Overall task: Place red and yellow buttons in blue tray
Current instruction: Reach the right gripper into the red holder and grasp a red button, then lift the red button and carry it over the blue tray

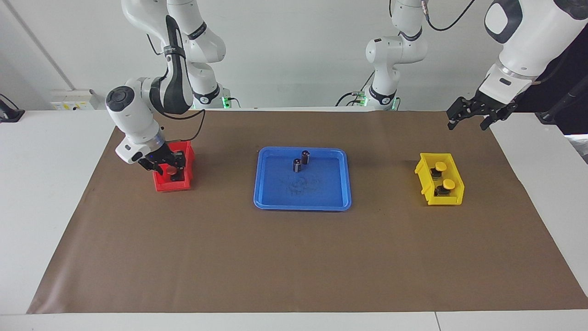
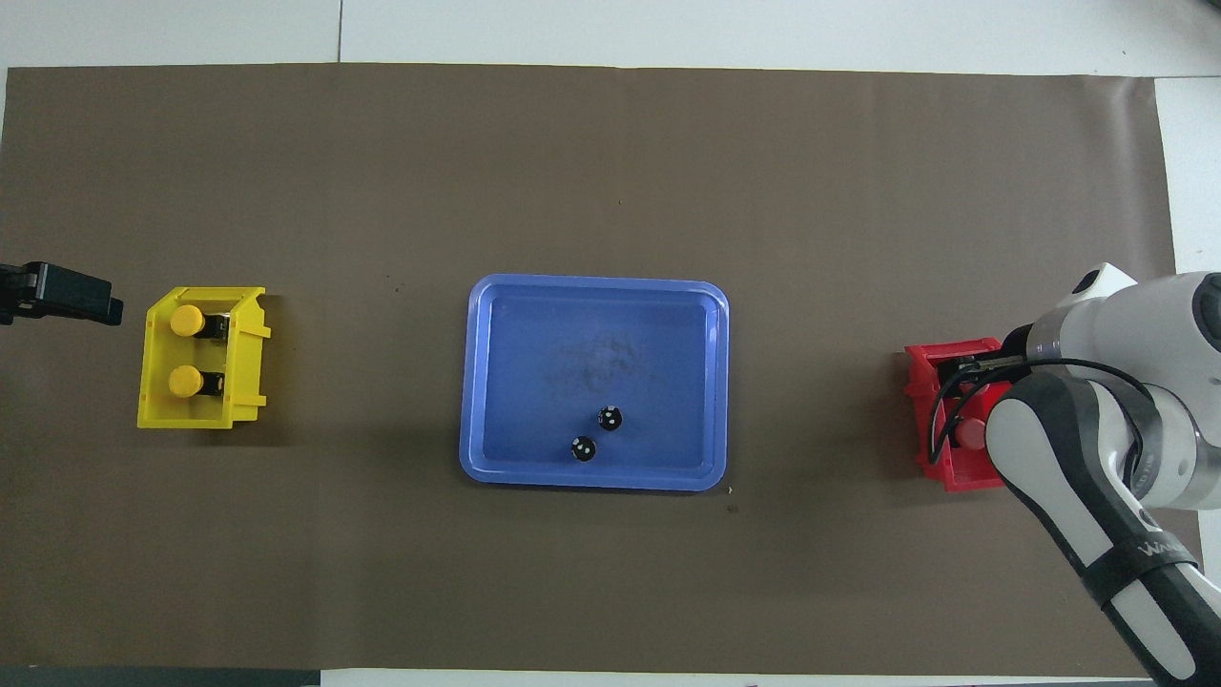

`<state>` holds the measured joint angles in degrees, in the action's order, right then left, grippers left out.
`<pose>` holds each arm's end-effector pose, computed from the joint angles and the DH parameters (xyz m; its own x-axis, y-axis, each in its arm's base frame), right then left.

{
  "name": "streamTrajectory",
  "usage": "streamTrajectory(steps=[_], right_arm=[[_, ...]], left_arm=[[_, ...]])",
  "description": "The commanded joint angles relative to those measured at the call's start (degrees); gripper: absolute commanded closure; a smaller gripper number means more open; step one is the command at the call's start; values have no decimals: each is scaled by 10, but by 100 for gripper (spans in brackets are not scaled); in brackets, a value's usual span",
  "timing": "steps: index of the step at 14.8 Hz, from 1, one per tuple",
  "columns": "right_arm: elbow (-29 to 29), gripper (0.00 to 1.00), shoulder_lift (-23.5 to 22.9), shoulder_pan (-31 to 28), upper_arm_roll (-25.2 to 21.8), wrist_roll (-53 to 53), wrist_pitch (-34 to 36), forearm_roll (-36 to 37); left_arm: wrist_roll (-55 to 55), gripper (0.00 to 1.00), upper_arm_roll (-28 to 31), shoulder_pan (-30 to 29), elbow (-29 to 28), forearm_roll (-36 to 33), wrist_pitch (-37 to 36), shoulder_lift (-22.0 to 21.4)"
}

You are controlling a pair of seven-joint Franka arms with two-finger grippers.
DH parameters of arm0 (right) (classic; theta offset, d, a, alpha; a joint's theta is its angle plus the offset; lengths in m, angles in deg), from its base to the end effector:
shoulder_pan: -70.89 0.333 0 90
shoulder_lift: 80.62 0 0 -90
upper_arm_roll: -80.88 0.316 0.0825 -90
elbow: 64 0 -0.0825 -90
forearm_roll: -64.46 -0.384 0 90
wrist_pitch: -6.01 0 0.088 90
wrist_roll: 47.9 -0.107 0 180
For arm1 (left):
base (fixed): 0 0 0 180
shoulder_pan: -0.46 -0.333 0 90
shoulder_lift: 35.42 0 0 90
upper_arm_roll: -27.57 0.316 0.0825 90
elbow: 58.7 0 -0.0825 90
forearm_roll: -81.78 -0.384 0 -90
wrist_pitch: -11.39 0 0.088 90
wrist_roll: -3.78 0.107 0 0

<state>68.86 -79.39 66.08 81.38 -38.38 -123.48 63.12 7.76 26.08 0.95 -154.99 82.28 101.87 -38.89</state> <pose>0.5001 -0.0371 0.3471 0.9965 0.0760 -0.0341 0.0752 -0.9969 -0.0233 0.5340 -0.0198 0.6064 0.9938 -0.1036 -0.0403 -0.1033 -0.9946 0.0100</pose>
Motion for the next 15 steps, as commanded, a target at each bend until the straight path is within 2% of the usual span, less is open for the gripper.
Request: streamTrajectory(steps=[1, 4, 7, 8, 10, 12, 15], right_arm=[[23, 38, 18, -2, 2, 17, -13, -10], [23, 51, 18, -2, 2, 23, -13, -10], [15, 74, 17, -3, 2, 25, -2, -9], [6, 77, 15, -3, 2, 25, 7, -9], [-53, 77, 1, -3, 2, 26, 72, -9], [-142, 77, -16, -1, 2, 24, 168, -7], [-236, 77, -38, 34, 3, 15, 243, -2]], left_arm=[[-5, 0, 0, -2, -9, 1, -4, -10], [-5, 0, 0, -1, -9, 1, -4, -10], [-5, 0, 0, -2, -9, 2, -4, -10], [-5, 0, 0, -2, -9, 2, -4, -10], [-5, 0, 0, -2, -8, 1, -4, -10], [-5, 0, 0, -2, -8, 2, -4, -10], [-5, 0, 0, -2, -8, 2, -4, -10]])
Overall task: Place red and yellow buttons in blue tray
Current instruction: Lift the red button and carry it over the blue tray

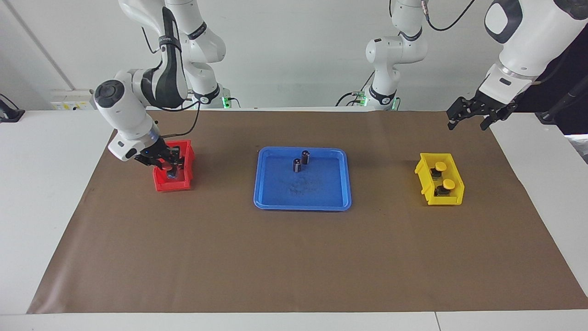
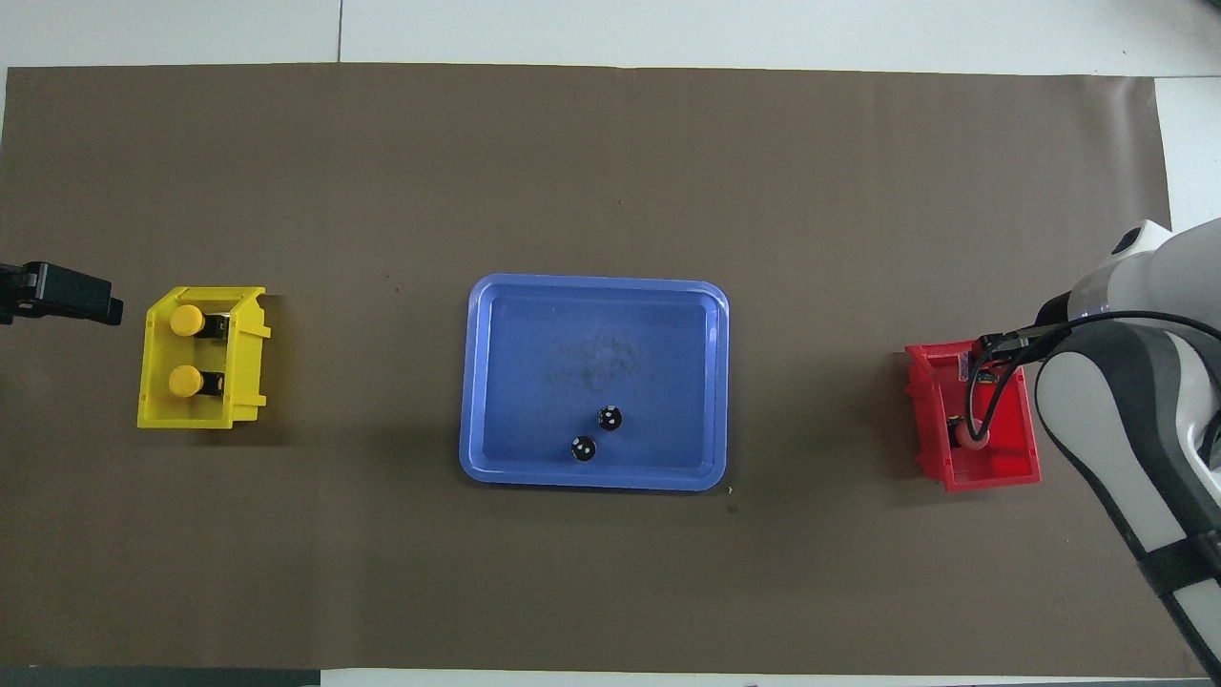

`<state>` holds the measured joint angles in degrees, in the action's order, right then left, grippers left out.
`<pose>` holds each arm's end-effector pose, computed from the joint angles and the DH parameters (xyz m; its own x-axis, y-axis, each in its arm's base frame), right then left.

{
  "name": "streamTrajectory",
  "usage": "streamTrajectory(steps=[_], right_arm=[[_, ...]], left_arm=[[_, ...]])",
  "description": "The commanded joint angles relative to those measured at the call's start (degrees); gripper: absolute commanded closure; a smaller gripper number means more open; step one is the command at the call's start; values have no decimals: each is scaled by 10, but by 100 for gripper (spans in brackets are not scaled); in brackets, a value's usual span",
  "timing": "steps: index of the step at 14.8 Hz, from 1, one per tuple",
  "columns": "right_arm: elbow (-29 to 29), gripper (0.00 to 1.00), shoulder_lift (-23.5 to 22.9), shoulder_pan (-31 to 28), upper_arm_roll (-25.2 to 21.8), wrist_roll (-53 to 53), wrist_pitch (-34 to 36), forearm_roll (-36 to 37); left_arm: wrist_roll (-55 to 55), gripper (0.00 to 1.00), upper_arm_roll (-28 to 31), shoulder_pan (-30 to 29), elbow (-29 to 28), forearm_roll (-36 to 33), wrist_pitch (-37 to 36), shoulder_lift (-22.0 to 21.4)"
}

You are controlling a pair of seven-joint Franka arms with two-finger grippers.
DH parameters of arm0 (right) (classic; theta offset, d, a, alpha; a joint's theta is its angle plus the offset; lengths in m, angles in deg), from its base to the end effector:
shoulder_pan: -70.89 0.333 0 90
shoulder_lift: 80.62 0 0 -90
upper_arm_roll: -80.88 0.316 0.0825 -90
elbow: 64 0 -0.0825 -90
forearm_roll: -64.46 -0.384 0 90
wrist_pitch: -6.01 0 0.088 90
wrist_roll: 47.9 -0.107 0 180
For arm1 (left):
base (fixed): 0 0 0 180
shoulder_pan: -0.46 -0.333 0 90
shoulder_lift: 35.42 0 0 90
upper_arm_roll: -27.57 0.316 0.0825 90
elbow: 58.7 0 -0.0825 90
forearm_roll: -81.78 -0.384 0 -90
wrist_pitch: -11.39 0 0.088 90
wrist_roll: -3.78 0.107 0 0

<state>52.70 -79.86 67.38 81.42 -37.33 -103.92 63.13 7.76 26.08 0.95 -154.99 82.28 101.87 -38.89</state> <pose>0.5354 -0.0261 0.4407 0.9872 0.1246 -0.0992 0.1212 -0.9918 -0.0396 0.5340 -0.0198 0.6064 0.9938 -0.1036 -0.0403 -0.1033 -0.9946 0.0100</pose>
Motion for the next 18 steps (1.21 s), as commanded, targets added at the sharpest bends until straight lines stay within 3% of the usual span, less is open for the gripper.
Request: streamTrajectory(steps=[1, 4, 8, 11, 13, 15, 18], right_arm=[[-104, 77, -35, 25, 4, -11, 68, -3], [-202, 75, -83, 107, 7, -143, 93, -10], [-217, 75, -105, 219, 7, -318, 44, -13], [-271, 75, -171, 286, 7, -412, 4, -25], [-284, 75, -215, 307, 7, -434, -17, -23], [-333, 74, -276, 343, 7, -463, -17, -12], [-315, 72, -290, 360, 7, -482, -54, -5]], left_arm=[[-5, 0, 0, -2, -9, 2, -4, -10], [-5, 0, 0, -2, -9, 2, -4, -10], [-5, 0, 0, -2, -9, 1, -4, -10], [-5, 0, 0, -2, -9, 2, -4, -10], [-5, 0, 0, -2, -9, 1, -5, -10], [-6, 0, 0, -2, -8, 2, -4, -10], [-6, 0, 0, -1, -9, 2, -6, -10]])
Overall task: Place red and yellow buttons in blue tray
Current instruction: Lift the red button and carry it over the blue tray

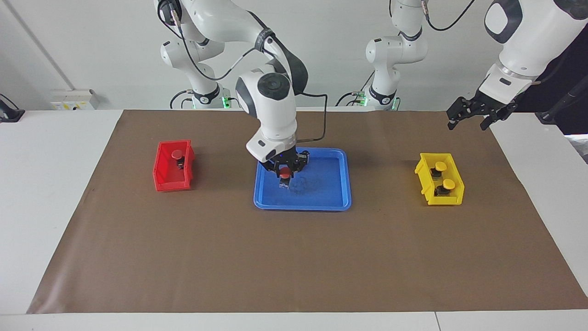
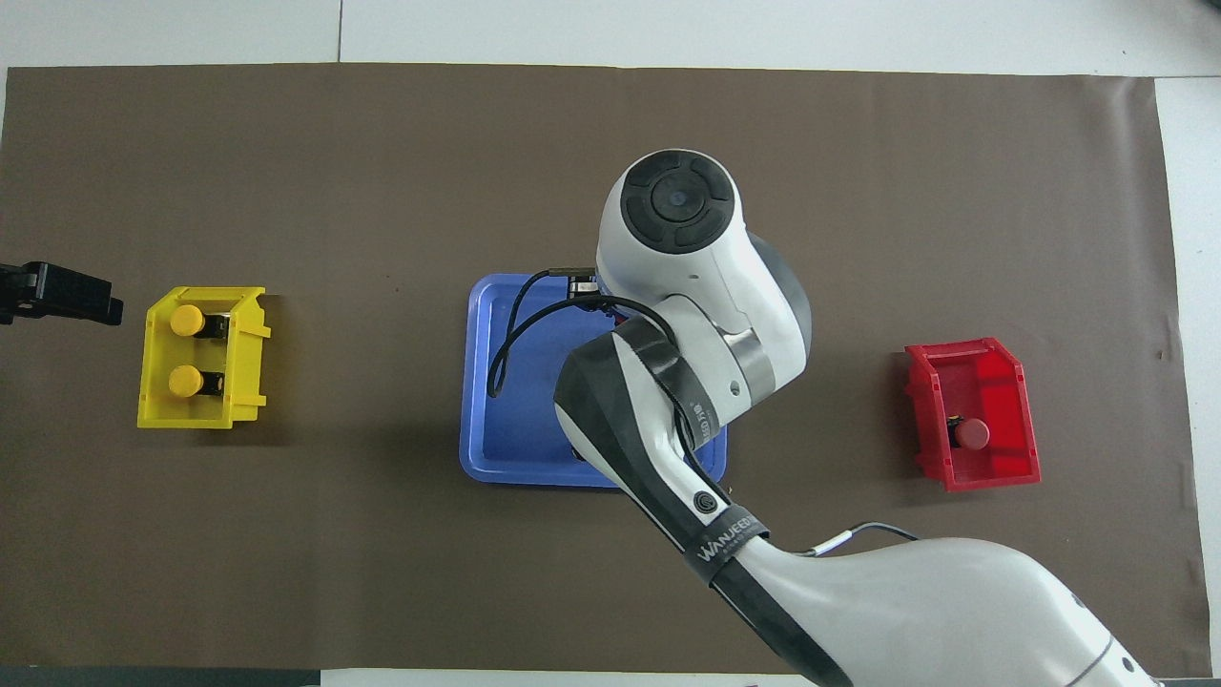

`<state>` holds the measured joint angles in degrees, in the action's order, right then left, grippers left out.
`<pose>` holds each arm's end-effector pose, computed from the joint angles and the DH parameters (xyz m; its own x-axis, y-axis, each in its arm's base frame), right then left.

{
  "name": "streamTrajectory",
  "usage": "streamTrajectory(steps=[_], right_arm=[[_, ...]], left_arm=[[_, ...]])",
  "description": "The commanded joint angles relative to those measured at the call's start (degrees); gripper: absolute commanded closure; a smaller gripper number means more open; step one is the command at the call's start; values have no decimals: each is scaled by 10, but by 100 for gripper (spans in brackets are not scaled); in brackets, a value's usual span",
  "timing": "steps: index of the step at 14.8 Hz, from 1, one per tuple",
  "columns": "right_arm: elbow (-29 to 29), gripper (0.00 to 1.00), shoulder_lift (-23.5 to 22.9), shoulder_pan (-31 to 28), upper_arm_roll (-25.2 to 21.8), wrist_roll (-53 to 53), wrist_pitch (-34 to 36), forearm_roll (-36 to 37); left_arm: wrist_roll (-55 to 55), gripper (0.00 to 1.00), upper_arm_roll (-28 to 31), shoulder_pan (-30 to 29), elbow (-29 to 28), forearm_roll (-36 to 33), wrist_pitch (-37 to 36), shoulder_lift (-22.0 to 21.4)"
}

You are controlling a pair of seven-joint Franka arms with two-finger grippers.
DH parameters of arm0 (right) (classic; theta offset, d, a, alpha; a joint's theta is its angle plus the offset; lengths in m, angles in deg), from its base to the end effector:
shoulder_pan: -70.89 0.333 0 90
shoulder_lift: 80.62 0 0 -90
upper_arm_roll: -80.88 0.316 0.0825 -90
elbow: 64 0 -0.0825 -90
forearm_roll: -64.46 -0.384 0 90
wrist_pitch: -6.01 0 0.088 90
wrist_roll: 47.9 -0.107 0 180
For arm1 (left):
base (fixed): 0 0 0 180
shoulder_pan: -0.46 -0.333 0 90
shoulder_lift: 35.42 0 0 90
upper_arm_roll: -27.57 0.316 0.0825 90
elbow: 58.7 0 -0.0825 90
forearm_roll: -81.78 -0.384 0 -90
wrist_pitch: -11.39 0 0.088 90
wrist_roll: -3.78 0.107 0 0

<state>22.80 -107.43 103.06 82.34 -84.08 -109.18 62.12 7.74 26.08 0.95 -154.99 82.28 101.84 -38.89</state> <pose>0.5763 0.3831 0.3952 0.9979 -0.0640 -0.0069 -0.0643 -0.9964 -0.0555 0.5340 -0.0198 0.6064 0.9938 -0.1033 -0.0408 -0.1030 -0.9946 0.0100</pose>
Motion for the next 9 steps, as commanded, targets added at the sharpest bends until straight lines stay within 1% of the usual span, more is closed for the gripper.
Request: streamTrajectory(steps=[1, 3, 6, 8, 9], right_arm=[[-11, 72, -14, 6, -2, -17, 0, 4], [12, 72, -9, 13, -2, -18, -4, 4], [29, 72, -2, 14, -2, -18, -5, 3], [46, 72, 4, 14, 0, -18, -16, 3], [53, 72, 7, 14, 0, -17, -16, 3]], left_arm=[[-6, 0, 0, -1, -9, 2, -6, -10], [-3, 0, 0, -2, -20, 2, 6, -13], [16, 0, 0, -18, -77, 1, 83, -24], [49, 0, 0, -20, -102, -4, 124, -5], [55, 0, 0, -20, -121, -21, 166, 4]])
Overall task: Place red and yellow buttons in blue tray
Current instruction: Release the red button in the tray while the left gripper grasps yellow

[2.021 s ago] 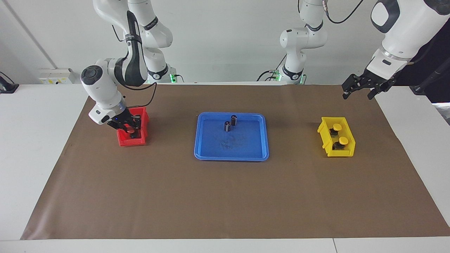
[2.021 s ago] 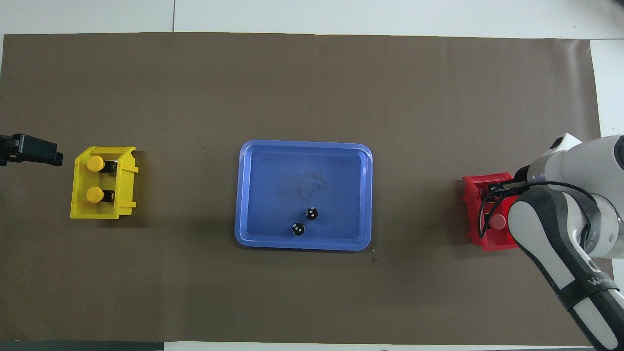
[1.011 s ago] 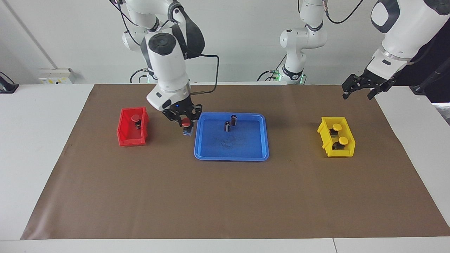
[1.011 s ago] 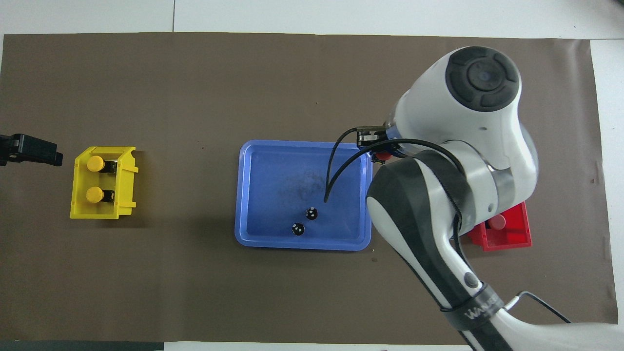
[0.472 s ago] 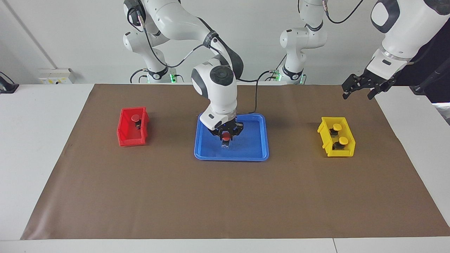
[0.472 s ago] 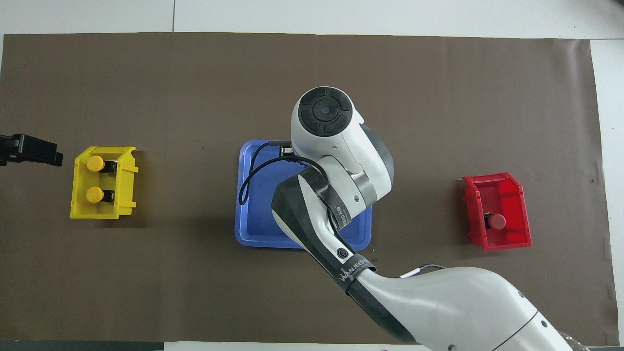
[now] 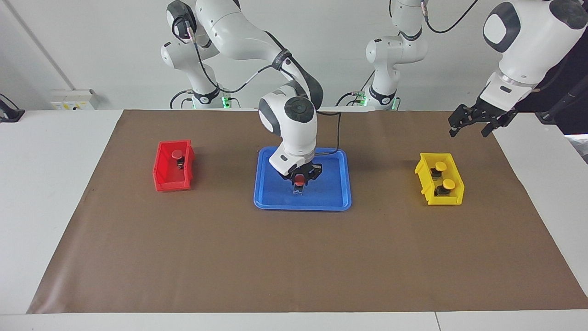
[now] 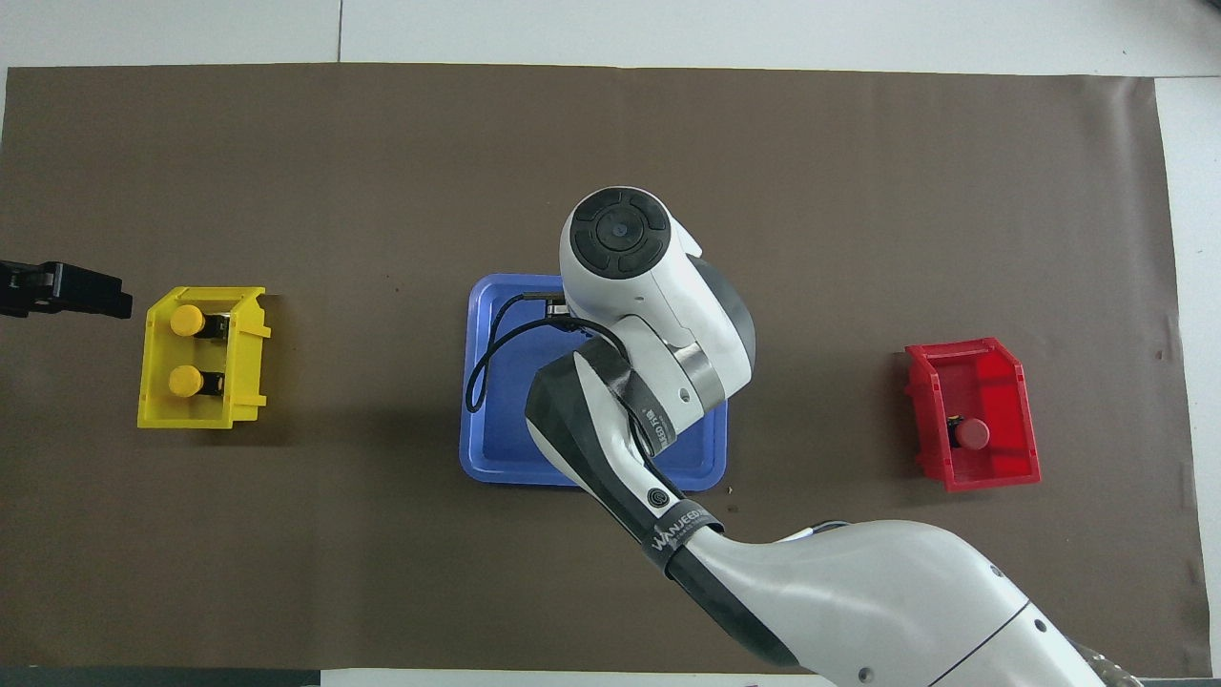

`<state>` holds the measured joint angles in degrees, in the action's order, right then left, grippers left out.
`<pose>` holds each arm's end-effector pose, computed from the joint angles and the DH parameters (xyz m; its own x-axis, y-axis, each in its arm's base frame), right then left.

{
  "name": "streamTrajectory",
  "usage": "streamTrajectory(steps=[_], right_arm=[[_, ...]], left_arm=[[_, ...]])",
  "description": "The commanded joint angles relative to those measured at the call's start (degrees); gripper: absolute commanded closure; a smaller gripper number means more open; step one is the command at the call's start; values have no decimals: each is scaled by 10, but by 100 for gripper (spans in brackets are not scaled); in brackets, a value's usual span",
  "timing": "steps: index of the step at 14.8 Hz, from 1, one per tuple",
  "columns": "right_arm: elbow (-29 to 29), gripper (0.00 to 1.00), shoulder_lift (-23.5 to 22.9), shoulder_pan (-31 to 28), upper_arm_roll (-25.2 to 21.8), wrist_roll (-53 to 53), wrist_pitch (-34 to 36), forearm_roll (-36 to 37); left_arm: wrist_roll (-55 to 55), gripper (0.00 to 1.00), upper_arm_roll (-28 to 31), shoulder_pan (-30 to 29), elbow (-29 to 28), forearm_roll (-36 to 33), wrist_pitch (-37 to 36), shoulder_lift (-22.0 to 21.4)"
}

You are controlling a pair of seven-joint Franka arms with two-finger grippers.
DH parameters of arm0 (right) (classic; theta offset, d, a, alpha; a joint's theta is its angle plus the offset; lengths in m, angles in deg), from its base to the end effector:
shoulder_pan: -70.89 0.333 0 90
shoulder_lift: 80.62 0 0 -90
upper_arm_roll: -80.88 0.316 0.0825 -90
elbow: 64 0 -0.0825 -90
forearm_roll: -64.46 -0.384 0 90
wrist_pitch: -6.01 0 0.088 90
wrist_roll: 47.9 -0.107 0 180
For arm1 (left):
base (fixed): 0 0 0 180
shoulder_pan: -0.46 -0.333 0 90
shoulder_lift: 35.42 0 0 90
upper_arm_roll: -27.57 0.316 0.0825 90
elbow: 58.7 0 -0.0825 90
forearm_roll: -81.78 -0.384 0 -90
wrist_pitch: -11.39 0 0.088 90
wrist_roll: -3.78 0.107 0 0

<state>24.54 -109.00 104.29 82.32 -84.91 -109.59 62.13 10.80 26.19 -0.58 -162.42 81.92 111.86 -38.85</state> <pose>0.5648 0.3930 0.3627 0.9972 -0.0581 -0.0477 -0.0593 -0.9979 -0.0244 0.5443 -0.0038 0.5592 0.9918 -0.1276 0.0032 -0.1276 -0.9918 0.0006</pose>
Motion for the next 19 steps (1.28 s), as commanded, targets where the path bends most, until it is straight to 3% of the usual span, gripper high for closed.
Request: streamTrajectory(steps=[1, 3, 4, 6, 7, 10, 12, 14, 16, 19], right_arm=[[44, 72, 25, 2, 1, -10, -15, 3], [58, 67, 29, 3, 1, -10, -30, 3], [65, 55, 31, 5, 1, -10, -41, 3], [71, 42, 33, 10, 1, -10, -47, 3], [69, 30, 33, 11, 1, -10, -45, 3], [55, 19, 52, 4, -1, -9, -32, 9], [54, 19, 92, -24, -4, 7, -4, 10], [71, 19, 152, -75, -4, 89, 41, 10], [125, 18, 221, -123, -4, 149, 70, 10], [258, 18, 323, -214, -4, 263, 60, 10]], left_arm=[[25, 0, -1, -11, -70, -21, 99, 8], [26, 8, -1, -18, -107, -22, 149, 29], [29, 11, -1, -23, -124, -22, 168, 34], [32, 17, -2, -39, -166, -22, 211, 40], [30, 17, -1, -42, -186, -22, 230, 40], [27, 23, -1, -47, -212, -22, 245, 35], [27, 23, -1, -48, -222, -22, 243, 31], [26, 23, -2, -49, -227, -22, 240, 26], [26, 26, -2, -48, -242, -22, 239, 19], [28, 26, -2, -48, -259, -22, 233, 11]])
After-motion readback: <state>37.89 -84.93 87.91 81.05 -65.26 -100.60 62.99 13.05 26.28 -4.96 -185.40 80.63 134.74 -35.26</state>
